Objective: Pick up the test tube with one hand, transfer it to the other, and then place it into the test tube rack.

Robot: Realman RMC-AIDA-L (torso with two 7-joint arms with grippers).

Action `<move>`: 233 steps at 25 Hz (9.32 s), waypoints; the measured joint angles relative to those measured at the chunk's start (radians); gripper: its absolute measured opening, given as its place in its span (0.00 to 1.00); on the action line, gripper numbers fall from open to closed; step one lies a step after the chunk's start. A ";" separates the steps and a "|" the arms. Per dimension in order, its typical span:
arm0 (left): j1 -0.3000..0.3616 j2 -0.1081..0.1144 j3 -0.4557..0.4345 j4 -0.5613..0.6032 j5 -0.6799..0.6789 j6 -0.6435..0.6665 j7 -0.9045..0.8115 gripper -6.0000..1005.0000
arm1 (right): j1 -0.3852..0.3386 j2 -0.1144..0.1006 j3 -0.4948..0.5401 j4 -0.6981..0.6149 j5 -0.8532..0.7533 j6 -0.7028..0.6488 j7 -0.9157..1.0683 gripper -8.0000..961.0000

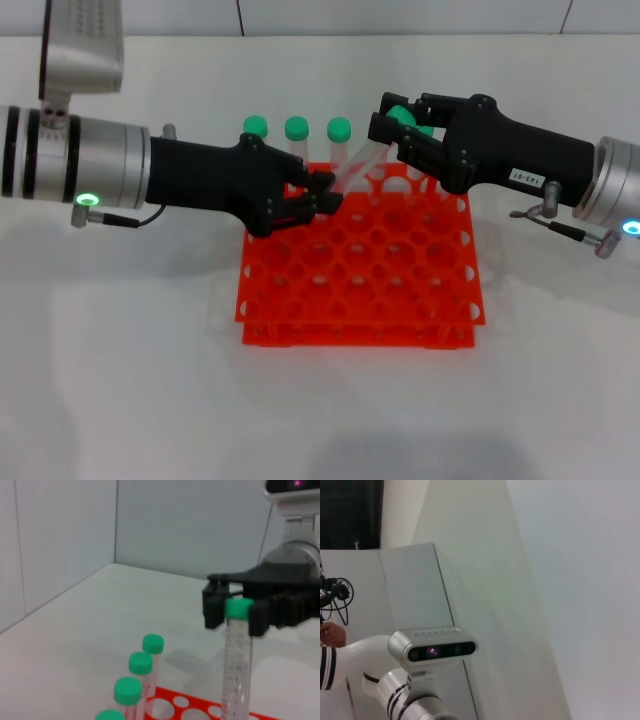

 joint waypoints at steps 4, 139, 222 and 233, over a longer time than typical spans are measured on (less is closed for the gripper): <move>0.002 -0.010 0.001 0.033 0.000 0.003 -0.063 0.23 | 0.002 0.000 0.000 -0.005 -0.001 0.000 0.000 0.28; 0.807 -0.048 -0.007 0.409 -0.344 -0.158 0.087 0.89 | 0.186 -0.003 -0.287 -0.409 -0.431 0.510 0.491 0.28; 0.577 -0.016 -0.136 0.396 -0.105 0.100 -0.011 0.89 | -0.205 -0.068 0.063 -0.437 -0.597 0.129 0.266 0.87; 0.519 -0.012 -0.132 0.387 -0.024 0.141 -0.049 0.89 | -0.188 -0.074 0.062 -0.436 -0.631 0.118 0.271 0.87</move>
